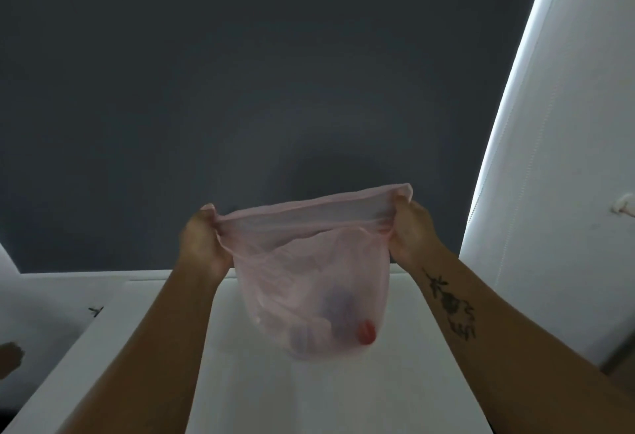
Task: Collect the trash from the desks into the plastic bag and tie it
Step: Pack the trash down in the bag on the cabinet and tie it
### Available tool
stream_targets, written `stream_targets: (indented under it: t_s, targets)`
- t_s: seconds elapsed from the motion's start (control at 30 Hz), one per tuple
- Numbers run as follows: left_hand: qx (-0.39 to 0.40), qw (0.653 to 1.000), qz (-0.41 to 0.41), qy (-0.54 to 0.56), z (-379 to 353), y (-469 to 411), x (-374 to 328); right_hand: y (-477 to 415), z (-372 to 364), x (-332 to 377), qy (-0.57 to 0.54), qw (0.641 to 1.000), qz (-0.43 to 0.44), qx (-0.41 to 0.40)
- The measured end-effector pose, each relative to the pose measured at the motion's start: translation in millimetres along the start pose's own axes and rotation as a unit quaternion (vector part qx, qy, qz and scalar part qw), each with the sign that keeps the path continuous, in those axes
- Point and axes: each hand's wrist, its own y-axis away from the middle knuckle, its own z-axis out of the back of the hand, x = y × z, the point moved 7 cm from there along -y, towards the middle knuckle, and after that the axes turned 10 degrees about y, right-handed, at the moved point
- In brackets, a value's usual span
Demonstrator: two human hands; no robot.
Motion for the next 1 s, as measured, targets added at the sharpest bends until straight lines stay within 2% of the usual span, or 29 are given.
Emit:
stream_targets:
  t_s: [0.17,0.33,0.4,0.47,0.53,0.6,0.67,0.7,0.8,0.87,1.0]
  targets:
    - [-0.035,0.993,-0.079,-0.086,15.8,-11.3,-3.6,-4.9,4.1,-12.5,-0.135,0.989,-0.06,-0.011]
    - [-0.045,0.981,-0.088,-0.165,16.7,-17.4,-1.1,-9.1,-6.6,-18.6,-0.205,0.974,-0.079,-0.055]
    - [0.007,0.989,-0.025,-0.142,9.1,-14.6,6.4,-9.8,-6.1,-13.3,-0.204,0.975,-0.065,-0.056]
    - [0.076,0.989,0.016,-0.124,3.2,-14.2,7.9,-7.9,-9.0,-5.3,-0.181,0.983,-0.039,-0.016]
    - [0.114,0.977,-0.001,-0.181,4.1,-16.5,0.9,-9.3,-9.6,-2.6,-0.14,0.99,-0.02,0.013]
    - [0.119,0.956,-0.029,-0.267,10.3,-21.8,-4.6,-13.4,-6.5,-3.9,-0.096,0.995,-0.004,0.013]
    - [0.106,0.928,-0.05,-0.352,19.2,-25.2,-8.8,-11.8,-2.4,-6.5,-0.096,0.995,-0.015,0.004]
    - [0.086,0.927,-0.064,-0.36,23.4,-28.2,-12.6,-11.1,0.8,-6.7,-0.101,0.995,-0.023,-0.01]
    - [0.045,0.939,-0.081,-0.331,35.8,-39.2,-25.4,-11.3,11.2,-7.8,-0.111,0.993,-0.025,-0.035]
    - [0.033,0.947,-0.075,-0.31,37.4,-44.4,-25.1,-8.4,13.1,-7.5,-0.059,0.997,-0.025,-0.048]
    - [0.022,0.987,-0.047,-0.15,5.0,-26.0,-9.7,-10.3,-0.7,-6.6,0.005,0.999,-0.035,-0.012]
